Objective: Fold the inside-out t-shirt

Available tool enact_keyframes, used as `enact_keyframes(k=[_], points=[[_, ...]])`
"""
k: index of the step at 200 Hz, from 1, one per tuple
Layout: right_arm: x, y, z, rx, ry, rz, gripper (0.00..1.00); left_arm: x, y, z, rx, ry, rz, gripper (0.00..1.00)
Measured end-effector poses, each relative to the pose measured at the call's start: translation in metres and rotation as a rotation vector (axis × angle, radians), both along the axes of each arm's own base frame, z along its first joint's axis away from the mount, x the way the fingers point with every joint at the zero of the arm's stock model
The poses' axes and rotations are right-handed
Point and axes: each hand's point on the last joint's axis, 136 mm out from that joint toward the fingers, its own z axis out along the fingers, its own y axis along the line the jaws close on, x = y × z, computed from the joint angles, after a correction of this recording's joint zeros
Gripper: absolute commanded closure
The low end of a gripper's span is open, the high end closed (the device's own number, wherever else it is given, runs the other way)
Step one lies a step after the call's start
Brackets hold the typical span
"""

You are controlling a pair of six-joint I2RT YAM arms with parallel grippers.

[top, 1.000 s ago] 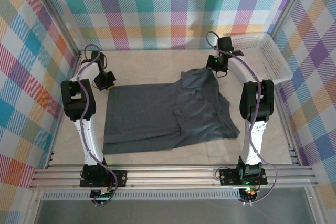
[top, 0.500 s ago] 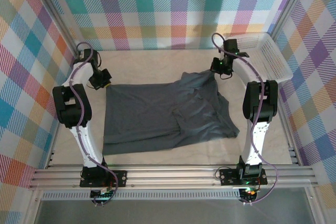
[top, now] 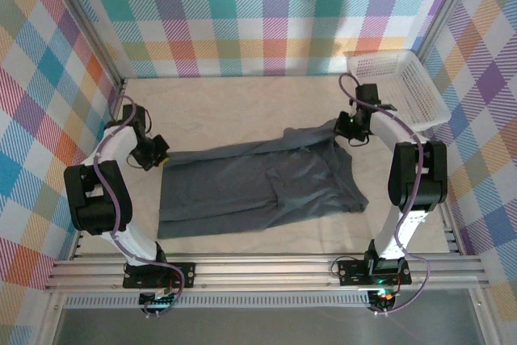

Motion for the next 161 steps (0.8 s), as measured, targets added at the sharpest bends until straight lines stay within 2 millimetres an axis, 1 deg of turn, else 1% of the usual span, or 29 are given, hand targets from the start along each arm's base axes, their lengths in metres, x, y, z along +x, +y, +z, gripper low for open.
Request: enact_keyframes(k=[9,22,34,46,66,81,89,95,108,111,119,126,136,141,148,161], points=[[-0.005,0.0,-0.004,0.0,0.017,0.0,1.0,-0.007,-0.001,-0.005,-0.002,0.017,0.001,1.0],[-0.006,0.0,0.002,0.001,0.008,-0.003,1.0,-0.009,0.0,-0.005,0.005,0.022,0.003,1.0],[-0.004,0.0,0.015,0.005,-0.024,-0.005,1.0,-0.007,0.001,-0.003,0.013,0.011,0.004,1.0],[-0.003,0.0,0.033,0.011,-0.067,-0.01,1.0,-0.007,0.002,0.002,0.019,-0.003,0.004,1.0],[-0.005,0.0,0.06,0.022,-0.134,-0.021,1.0,-0.008,0.002,0.017,0.028,-0.064,0.01,1.0],[-0.013,-0.001,0.069,0.024,-0.162,-0.025,1.0,-0.015,0.001,0.031,0.036,-0.118,0.018,1.0],[-0.018,-0.002,0.066,0.021,-0.16,-0.027,1.0,-0.02,0.0,0.034,0.038,-0.139,0.021,1.0],[-0.023,-0.002,0.06,0.019,-0.149,-0.029,1.0,-0.023,-0.001,0.034,0.039,-0.147,0.024,1.0],[-0.034,-0.003,0.041,0.018,-0.102,-0.035,1.0,-0.034,0.0,0.023,0.045,-0.124,0.032,1.0],[-0.037,-0.003,0.035,0.018,-0.084,-0.036,1.0,-0.036,-0.001,0.018,0.043,-0.114,0.032,0.97],[-0.044,-0.004,0.02,0.019,-0.041,-0.043,1.0,-0.044,-0.001,0.005,0.041,-0.08,0.035,0.86],[-0.049,-0.003,0.008,0.02,-0.005,-0.047,1.0,-0.05,-0.002,-0.005,0.038,-0.051,0.039,0.8],[-0.054,-0.003,-0.003,0.022,0.034,-0.048,1.0,-0.058,-0.004,-0.017,0.032,-0.016,0.04,0.71],[-0.055,-0.003,-0.007,0.022,0.047,-0.048,1.0,-0.06,-0.004,-0.019,0.029,-0.01,0.047,0.66],[-0.055,-0.003,-0.01,0.021,0.056,-0.049,1.0,-0.06,-0.004,-0.019,0.029,-0.012,0.046,0.61],[-0.055,-0.003,-0.01,0.022,0.06,-0.048,1.0,-0.055,-0.003,-0.011,0.036,-0.052,0.048,0.59]])
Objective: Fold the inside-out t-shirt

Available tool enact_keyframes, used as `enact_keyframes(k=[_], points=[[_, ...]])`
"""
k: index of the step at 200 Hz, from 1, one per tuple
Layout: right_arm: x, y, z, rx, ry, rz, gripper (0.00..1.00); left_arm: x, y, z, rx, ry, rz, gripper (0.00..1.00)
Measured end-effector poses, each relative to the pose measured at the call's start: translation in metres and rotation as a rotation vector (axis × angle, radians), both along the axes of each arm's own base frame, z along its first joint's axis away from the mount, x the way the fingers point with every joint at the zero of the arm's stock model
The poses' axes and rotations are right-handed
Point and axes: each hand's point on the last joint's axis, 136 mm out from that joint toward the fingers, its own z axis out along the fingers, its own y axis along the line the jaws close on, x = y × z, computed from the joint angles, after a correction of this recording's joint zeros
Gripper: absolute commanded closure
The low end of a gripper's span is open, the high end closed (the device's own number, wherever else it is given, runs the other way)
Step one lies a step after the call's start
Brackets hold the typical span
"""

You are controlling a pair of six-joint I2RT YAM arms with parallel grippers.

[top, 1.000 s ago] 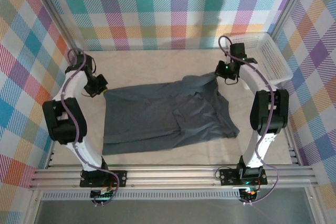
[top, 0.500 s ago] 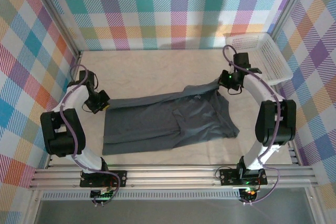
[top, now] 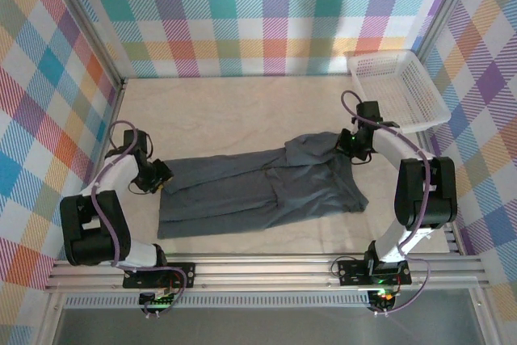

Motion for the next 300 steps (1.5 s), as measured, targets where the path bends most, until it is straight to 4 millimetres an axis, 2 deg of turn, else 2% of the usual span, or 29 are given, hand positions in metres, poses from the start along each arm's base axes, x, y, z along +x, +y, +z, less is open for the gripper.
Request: enact_keyframes(k=[13,22,43,55,76,97,118,134,142,159,167,187,200,208,227,232,241,248,254,263,272,283,300], points=[[0.004,0.001,0.005,0.004,-0.013,0.002,1.0,0.005,0.001,0.013,0.011,-0.054,-0.001,0.56],[0.008,0.003,0.01,0.01,-0.027,0.006,0.95,0.009,0.001,0.023,0.016,-0.089,-0.003,0.52],[0.016,0.005,0.02,0.01,-0.053,-0.001,0.6,0.02,0.002,0.046,0.021,-0.168,-0.011,0.4],[0.018,-0.001,0.021,-0.02,-0.06,-0.025,0.48,0.022,0.001,0.055,0.021,-0.197,-0.009,0.31],[0.016,-0.013,0.025,-0.075,-0.074,-0.079,0.41,0.018,0.0,0.072,0.027,-0.241,-0.017,0.17],[0.022,-0.013,0.032,-0.084,-0.1,-0.084,0.39,0.016,-0.006,0.096,0.024,-0.292,-0.036,0.13],[0.043,-0.007,0.032,-0.089,-0.108,-0.068,0.49,0.018,-0.021,0.121,0.024,-0.355,-0.092,0.11],[0.053,0.0,0.025,-0.087,-0.104,-0.055,0.56,0.017,-0.037,0.13,0.019,-0.38,-0.148,0.11],[0.053,0.003,0.02,-0.086,-0.092,-0.047,0.65,0.016,-0.043,0.13,0.015,-0.377,-0.167,0.11],[0.051,0.007,0.011,-0.081,-0.067,-0.034,0.92,0.013,-0.051,0.127,0.008,-0.364,-0.191,0.12],[0.05,0.009,0.01,-0.077,-0.061,-0.027,1.0,0.012,-0.052,0.125,0.006,-0.359,-0.194,0.12],[0.047,0.01,0.012,-0.075,-0.061,-0.026,1.0,0.012,-0.053,0.118,0.003,-0.335,-0.195,0.12],[0.04,0.008,0.016,-0.075,-0.077,-0.027,1.0,0.012,-0.053,0.114,0.002,-0.323,-0.198,0.12],[0.028,0.006,0.018,-0.076,-0.087,-0.029,1.0,0.012,-0.053,0.114,0.002,-0.32,-0.198,0.12],[-0.024,-0.004,0.023,-0.083,-0.118,-0.075,1.0,0.012,-0.053,0.113,0.004,-0.319,-0.197,0.12],[-0.041,-0.007,0.022,-0.08,-0.127,-0.095,0.93,0.012,-0.053,0.113,0.004,-0.319,-0.197,0.12],[-0.073,-0.013,0.015,-0.075,-0.142,-0.134,0.66,0.011,-0.053,0.111,0.004,-0.314,-0.197,0.12],[-0.094,-0.017,0.007,-0.065,-0.149,-0.159,0.51,0.011,-0.053,0.109,0.003,-0.31,-0.197,0.13],[-0.11,-0.02,-0.001,-0.058,-0.145,-0.179,0.43,0.01,-0.053,0.107,0.002,-0.304,-0.197,0.14],[-0.127,-0.023,-0.012,-0.056,-0.133,-0.199,0.38,0.008,-0.054,0.104,0.0,-0.296,-0.199,0.15],[-0.132,-0.024,-0.015,-0.059,-0.122,-0.201,0.36,0.007,-0.056,0.1,-0.004,-0.285,-0.204,0.15],[-0.124,-0.022,-0.009,-0.058,-0.125,-0.193,0.37,0.008,-0.061,0.097,-0.007,-0.273,-0.219,0.18],[-0.09,-0.012,0.019,-0.04,-0.167,-0.148,0.48,0.006,-0.071,0.091,-0.013,-0.25,-0.247,0.39]])
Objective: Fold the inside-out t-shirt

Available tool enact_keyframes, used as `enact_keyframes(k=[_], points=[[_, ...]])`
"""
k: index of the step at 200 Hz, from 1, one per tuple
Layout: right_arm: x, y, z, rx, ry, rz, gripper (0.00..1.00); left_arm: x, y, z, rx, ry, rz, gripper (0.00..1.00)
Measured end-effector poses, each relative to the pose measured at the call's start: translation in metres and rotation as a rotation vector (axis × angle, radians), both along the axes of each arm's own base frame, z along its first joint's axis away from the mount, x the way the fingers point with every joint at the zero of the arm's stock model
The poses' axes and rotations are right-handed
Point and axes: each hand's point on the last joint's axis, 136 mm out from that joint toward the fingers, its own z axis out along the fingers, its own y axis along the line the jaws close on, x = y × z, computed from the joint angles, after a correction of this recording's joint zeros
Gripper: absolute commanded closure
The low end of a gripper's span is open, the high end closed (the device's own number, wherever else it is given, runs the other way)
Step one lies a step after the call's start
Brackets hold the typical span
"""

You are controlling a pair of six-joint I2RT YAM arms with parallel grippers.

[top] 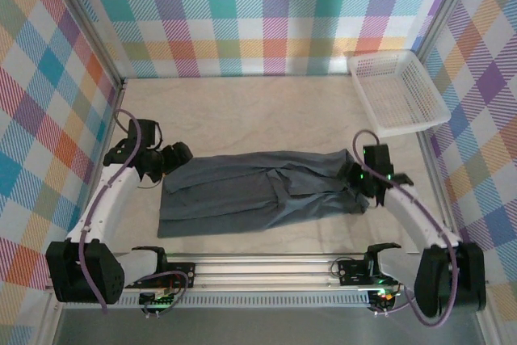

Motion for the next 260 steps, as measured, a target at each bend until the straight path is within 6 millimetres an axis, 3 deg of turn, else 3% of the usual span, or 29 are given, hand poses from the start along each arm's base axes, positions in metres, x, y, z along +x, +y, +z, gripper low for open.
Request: enact_keyframes(k=[9,17,36,51,77,106,135,160,187,205,224,245,260], points=[[0.023,0.008,0.018,0.016,-0.04,0.027,0.56,-0.001,-0.007,-0.001,0.004,0.003,-0.029,0.49],[0.043,0.017,0.033,0.026,-0.078,0.063,0.65,-0.003,-0.015,-0.001,0.003,0.004,-0.052,0.65],[0.071,0.036,0.042,0.046,-0.098,0.131,0.87,-0.009,-0.041,-0.003,-0.001,0.013,-0.126,1.0],[0.075,0.046,0.027,0.055,-0.043,0.165,0.96,-0.016,-0.062,-0.01,0.001,0.041,-0.186,1.0],[0.066,0.055,-0.019,0.049,0.133,0.202,0.98,-0.026,-0.083,-0.038,0.025,0.144,-0.221,1.0],[0.058,0.056,-0.059,0.032,0.291,0.213,1.0,-0.016,-0.085,-0.073,0.064,0.23,-0.164,1.0],[0.059,0.057,-0.07,0.029,0.347,0.207,1.0,0.008,-0.079,-0.104,0.143,0.284,-0.08,1.0],[0.067,0.057,-0.071,0.028,0.355,0.193,0.99,0.035,-0.078,-0.134,0.191,0.335,-0.026,1.0],[0.068,0.058,-0.071,0.043,0.363,0.167,0.98,0.076,-0.086,-0.133,0.197,0.304,-0.002,1.0],[0.067,0.06,-0.072,0.069,0.368,0.138,0.9,0.11,-0.093,-0.131,0.185,0.272,0.008,1.0],[0.064,0.065,-0.073,0.132,0.364,0.092,0.84,0.161,-0.101,-0.129,0.145,0.219,0.017,1.0],[0.051,0.076,-0.071,0.201,0.361,0.05,0.85,0.23,-0.111,-0.123,0.068,0.131,0.017,1.0],[0.03,0.101,-0.07,0.212,0.372,0.091,0.85,0.275,-0.125,-0.12,0.009,0.057,-0.008,1.0]])
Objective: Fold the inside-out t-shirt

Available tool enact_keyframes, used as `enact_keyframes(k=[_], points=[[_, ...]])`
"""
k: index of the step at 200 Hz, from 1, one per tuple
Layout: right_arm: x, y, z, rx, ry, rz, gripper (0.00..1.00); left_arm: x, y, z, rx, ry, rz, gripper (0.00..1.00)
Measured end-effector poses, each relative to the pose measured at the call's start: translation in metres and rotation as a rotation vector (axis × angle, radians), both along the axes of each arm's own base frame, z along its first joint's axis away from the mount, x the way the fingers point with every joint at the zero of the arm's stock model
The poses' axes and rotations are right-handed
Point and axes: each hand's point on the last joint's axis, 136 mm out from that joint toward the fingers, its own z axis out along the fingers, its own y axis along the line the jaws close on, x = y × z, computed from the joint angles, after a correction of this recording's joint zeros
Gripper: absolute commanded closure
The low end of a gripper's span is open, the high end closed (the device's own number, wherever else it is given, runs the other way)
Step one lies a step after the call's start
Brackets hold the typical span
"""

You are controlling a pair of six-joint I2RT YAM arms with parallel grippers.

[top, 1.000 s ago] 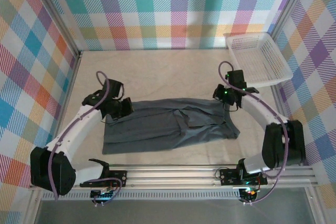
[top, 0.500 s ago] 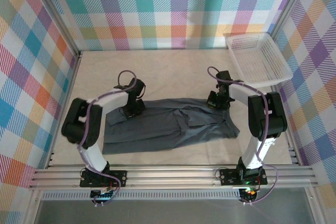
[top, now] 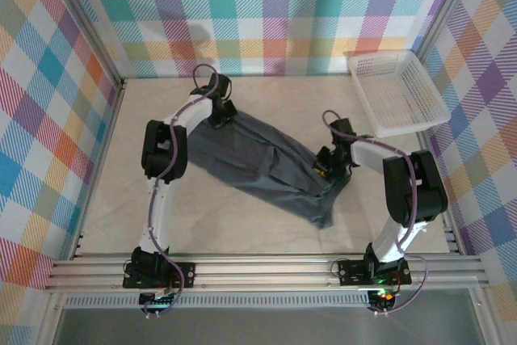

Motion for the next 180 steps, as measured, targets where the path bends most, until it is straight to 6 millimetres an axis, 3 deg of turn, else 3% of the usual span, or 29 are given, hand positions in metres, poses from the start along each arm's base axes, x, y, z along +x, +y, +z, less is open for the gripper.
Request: enact_keyframes(k=[15,31,54,70,86,106,124,130,144,158,180], points=[[-0.03,0.05,0.001,0.006,-0.005,0.162,0.85,0.031,-0.017,0.004,-0.077,-0.054,-0.039,1.0],[-0.068,0.106,0.003,0.0,-0.022,0.394,0.85,0.046,-0.035,0.012,-0.167,-0.088,-0.086,0.93],[-0.106,0.171,0.007,-0.013,-0.061,0.689,0.83,0.04,-0.055,0.028,-0.252,-0.091,-0.154,0.84],[-0.113,0.193,0.019,0.017,-0.11,0.775,0.77,0.023,-0.06,0.044,-0.269,-0.096,-0.195,0.77],[-0.108,0.197,0.042,0.056,-0.197,0.796,0.64,-0.01,-0.05,0.066,-0.266,-0.094,-0.205,0.66],[-0.099,0.182,0.083,0.096,-0.387,0.756,0.38,-0.07,-0.027,0.122,-0.251,-0.147,-0.209,0.52],[-0.092,0.152,0.099,0.096,-0.506,0.645,0.38,-0.121,0.001,0.191,-0.228,-0.289,-0.202,0.42],[-0.089,0.142,0.097,0.096,-0.515,0.609,0.39,-0.14,0.01,0.212,-0.22,-0.34,-0.195,0.4],[-0.082,0.125,0.081,0.073,-0.484,0.555,0.4,-0.181,0.028,0.24,-0.205,-0.428,-0.175,0.38],[-0.079,0.118,0.062,0.057,-0.426,0.538,0.41,-0.218,0.042,0.236,-0.19,-0.443,-0.155,0.37],[-0.088,0.129,0.038,0.102,-0.335,0.57,0.42,-0.268,0.059,0.195,-0.168,-0.365,-0.115,0.35]])
